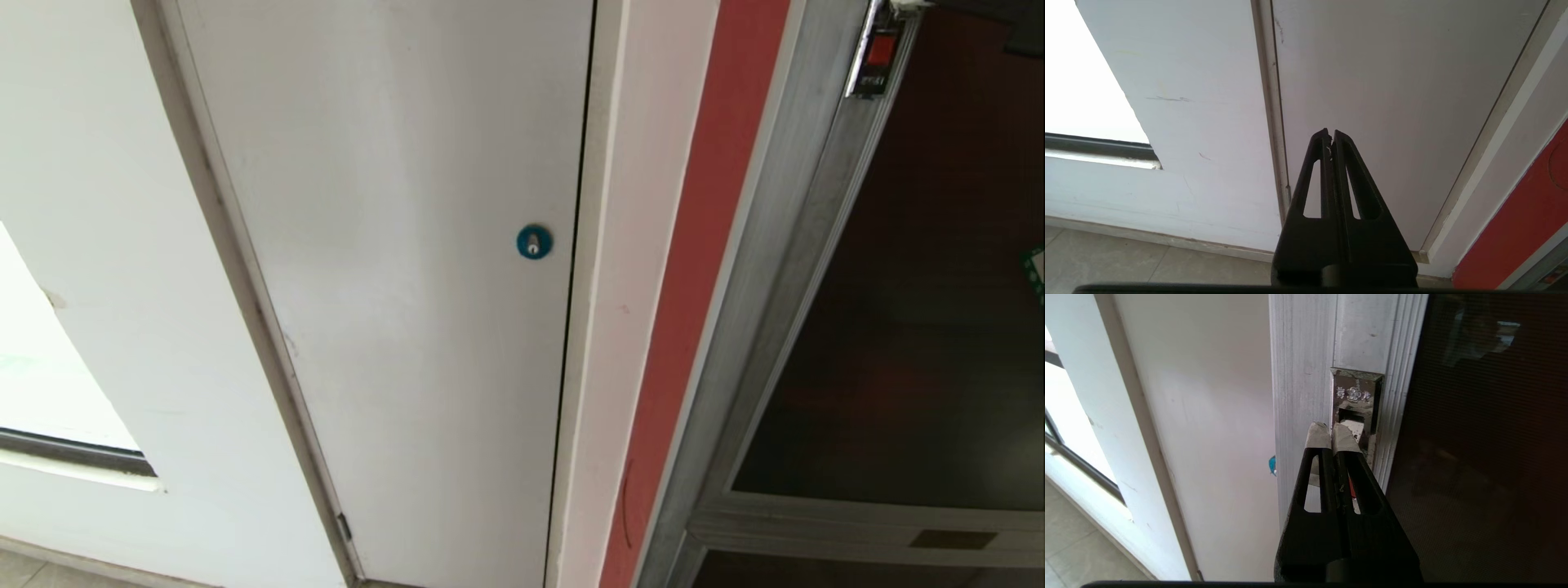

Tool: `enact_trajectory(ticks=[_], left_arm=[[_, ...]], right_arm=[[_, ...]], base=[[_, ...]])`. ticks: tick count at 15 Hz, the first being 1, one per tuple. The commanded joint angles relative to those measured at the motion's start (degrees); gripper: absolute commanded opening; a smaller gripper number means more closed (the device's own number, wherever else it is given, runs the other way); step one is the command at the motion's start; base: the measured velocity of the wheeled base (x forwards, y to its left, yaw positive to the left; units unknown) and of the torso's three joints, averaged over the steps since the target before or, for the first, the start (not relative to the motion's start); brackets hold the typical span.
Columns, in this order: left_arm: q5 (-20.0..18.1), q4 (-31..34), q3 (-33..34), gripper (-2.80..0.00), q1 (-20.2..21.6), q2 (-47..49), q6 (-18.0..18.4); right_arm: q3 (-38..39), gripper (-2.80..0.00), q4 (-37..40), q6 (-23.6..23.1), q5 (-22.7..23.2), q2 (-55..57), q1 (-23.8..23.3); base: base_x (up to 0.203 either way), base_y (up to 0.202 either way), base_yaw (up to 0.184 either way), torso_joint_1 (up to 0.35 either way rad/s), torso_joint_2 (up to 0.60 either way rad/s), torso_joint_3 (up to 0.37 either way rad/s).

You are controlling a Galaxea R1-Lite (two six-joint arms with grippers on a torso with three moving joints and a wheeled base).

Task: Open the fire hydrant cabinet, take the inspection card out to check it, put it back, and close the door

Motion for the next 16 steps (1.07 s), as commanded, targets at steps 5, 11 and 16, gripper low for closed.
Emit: enact_trajectory(ticks=[5, 11, 16], left_arm=[[0.0, 0.0, 0.4, -2.8, 0.0, 0.1, 0.0], [0.0, 0.0, 0.4, -2.8, 0.1, 0.1, 0.0], [0.0, 0.0, 0.4, -2.8, 0.1, 0.0, 0.0]], right_arm=[[2.7, -2.8, 0.2, 0.6, -0.1, 0.1, -0.6], [2.7, -2.8, 0.1, 0.6, -0.1, 0.4, -1.1], [2.7, -2.8, -1.5, 0.6, -0.1, 1.8, -2.6]], base=[[0.0, 0.0, 0.0, 0.0, 0.0, 0.0], [0.0, 0.0, 0.0, 0.0, 0.0, 0.0], [0.0, 0.0, 0.0, 0.0, 0.0, 0.0]])
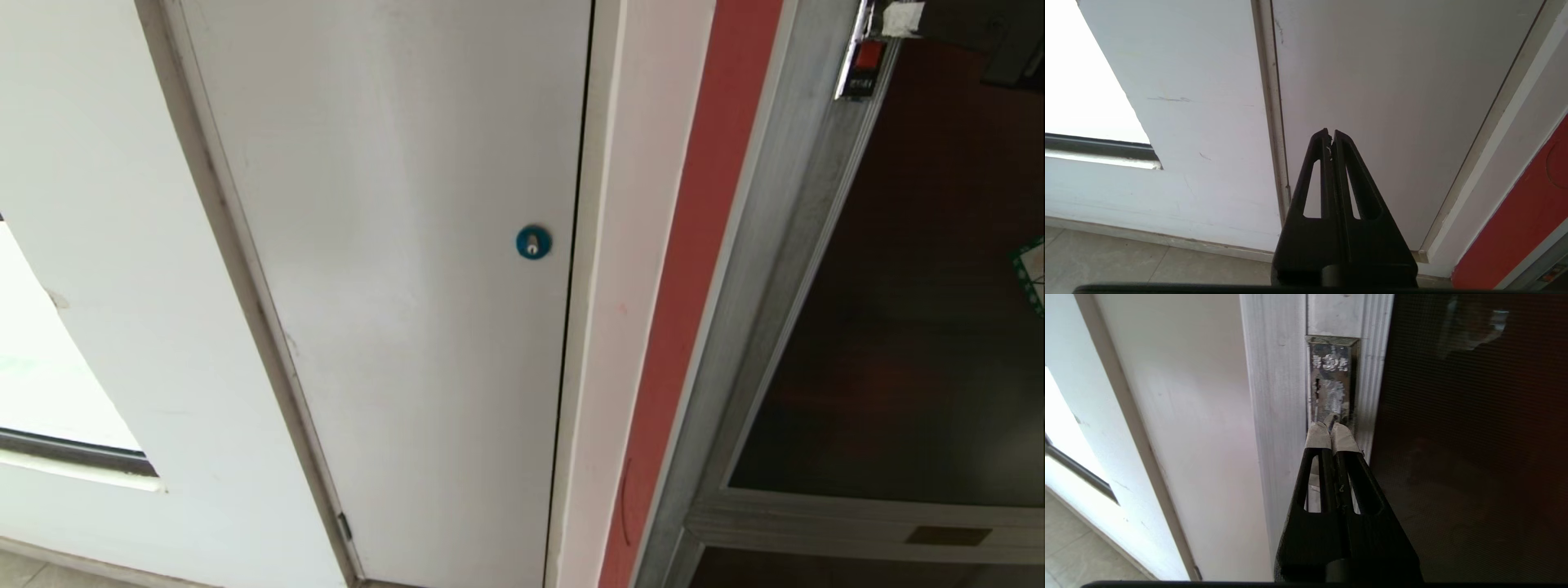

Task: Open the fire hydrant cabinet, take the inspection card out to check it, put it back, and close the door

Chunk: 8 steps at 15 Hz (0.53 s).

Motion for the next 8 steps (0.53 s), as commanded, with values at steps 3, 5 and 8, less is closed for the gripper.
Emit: enact_trajectory(ticks=[3, 5, 8], left_arm=[[0.0, 0.0, 0.4, -2.8, 0.1, 0.1, 0.0], [0.0, 0.0, 0.4, -2.8, 0.0, 0.0, 0.0], [0.0, 0.0, 0.4, -2.8, 0.0, 0.1, 0.0]], right_arm=[[0.4, -2.8, 0.3, 0.0, 0.1, 1.2, -0.4], [0.9, -2.8, 0.4, 0.0, 0.1, 1.2, -0.4], [1.7, -2.8, 0.4, -0.1, 0.2, 1.1, -0.3]], base=[[0.0, 0.0, 0.0, 0.0, 0.0, 0.0], [0.0, 0.0, 0.0, 0.0, 0.0, 0.0], [0.0, 0.0, 0.0, 0.0, 0.0, 0.0]])
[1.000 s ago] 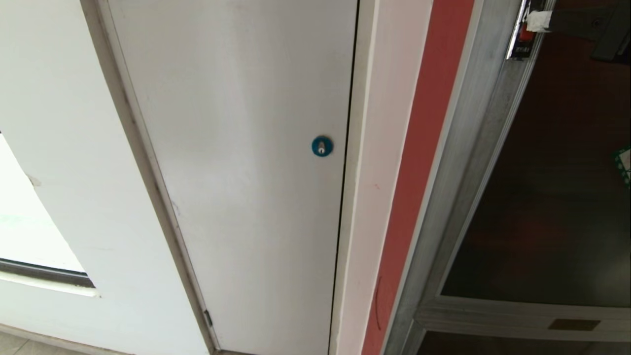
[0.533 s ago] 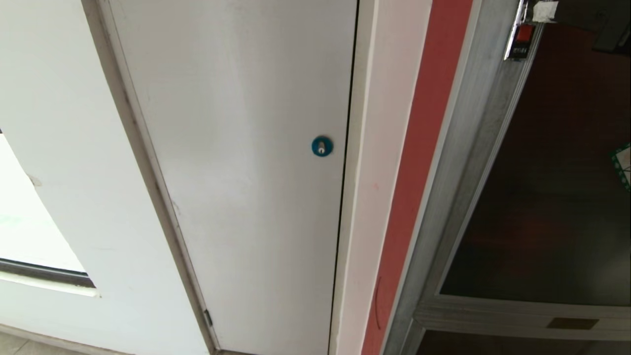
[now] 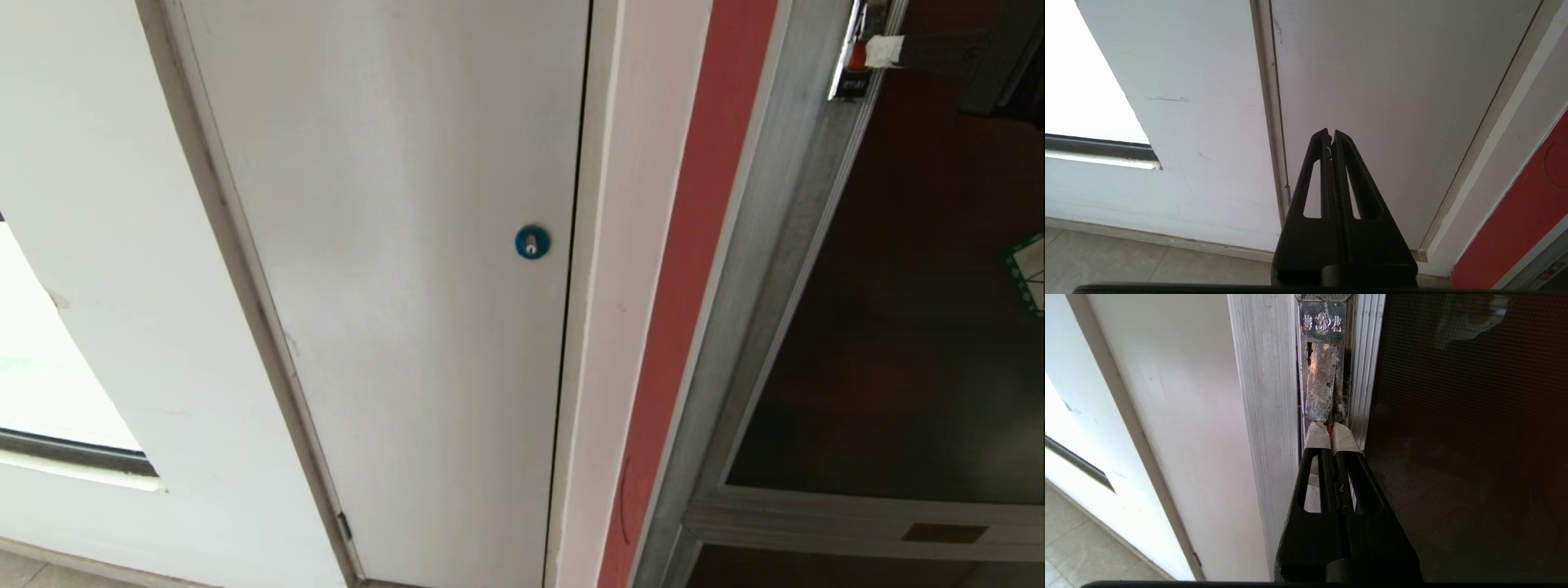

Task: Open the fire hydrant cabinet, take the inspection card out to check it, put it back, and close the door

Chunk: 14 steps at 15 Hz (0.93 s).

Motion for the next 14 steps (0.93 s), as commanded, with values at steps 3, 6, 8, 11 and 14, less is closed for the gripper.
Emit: enact_trajectory(ticks=[3, 6, 8, 11, 14], left_arm=[[0.0, 0.0, 0.4, -2.8, 0.0, 0.0, 0.0], [0.0, 0.0, 0.4, -2.8, 0.1, 0.1, 0.0], [0.0, 0.0, 0.4, -2.8, 0.1, 0.1, 0.0], [0.0, 0.0, 0.4, -2.8, 0.1, 0.0, 0.0], [0.0, 0.0, 0.4, -2.8, 0.0, 0.0, 0.0]], right_arm=[[0.1, -2.8, -0.3, -0.1, 0.1, 0.2, 0.1], [0.3, -2.8, -0.2, 0.0, 0.3, -0.7, 0.1], [0.6, -2.8, 0.1, 0.0, 0.3, -1.9, 0.2], [3.4, -2.8, 0.1, 0.0, 0.3, -4.6, 0.7], [4.9, -2.8, 0.2, 0.0, 0.3, -7.5, 0.9]], base=[[0.0, 0.0, 0.0, 0.0, 0.0, 0.0], [0.0, 0.0, 0.0, 0.0, 0.0, 0.0], [0.0, 0.0, 0.0, 0.0, 0.0, 0.0], [0.0, 0.0, 0.0, 0.0, 0.0, 0.0], [0.0, 0.0, 0.0, 0.0, 0.0, 0.0]])
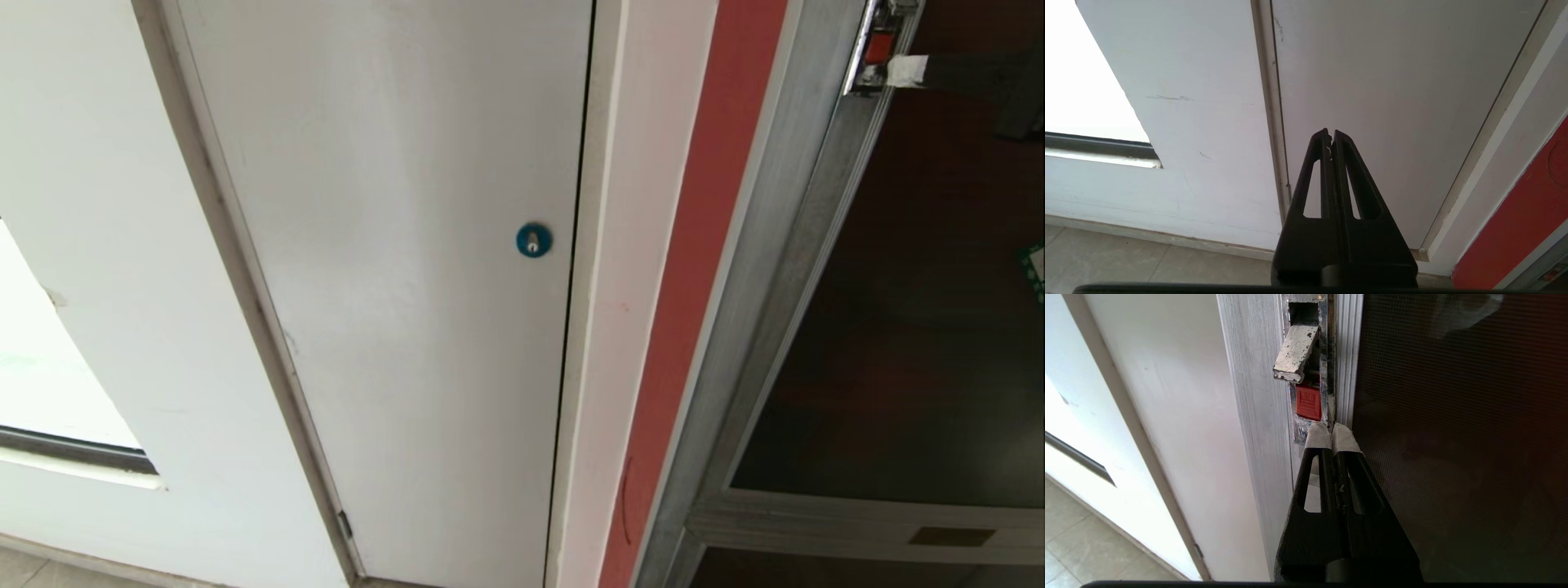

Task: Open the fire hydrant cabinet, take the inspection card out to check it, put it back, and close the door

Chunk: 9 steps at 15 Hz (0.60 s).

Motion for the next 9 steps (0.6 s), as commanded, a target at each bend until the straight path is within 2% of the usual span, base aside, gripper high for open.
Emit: enact_trajectory(ticks=[1, 5, 9], left_arm=[[0.0, 0.0, 0.4, -2.8, 0.0, 0.1, 0.0], [0.0, 0.0, 0.4, -2.8, 0.0, 0.1, 0.0], [0.0, 0.0, 0.4, -2.8, 0.0, 0.0, 0.0]], right_arm=[[0.7, -2.8, -0.1, 0.1, 0.4, -3.2, 0.7], [0.2, -2.8, 0.0, 0.1, 0.4, -5.9, 4.5], [-2.9, -2.8, 0.4, 0.1, 0.3, -4.1, 5.1]], base=[[0.0, 0.0, 0.0, 0.0, 0.0, 0.0], [0.0, 0.0, 0.0, 0.0, 0.0, 0.0], [0.0, 0.0, 0.0, 0.0, 0.0, 0.0]])
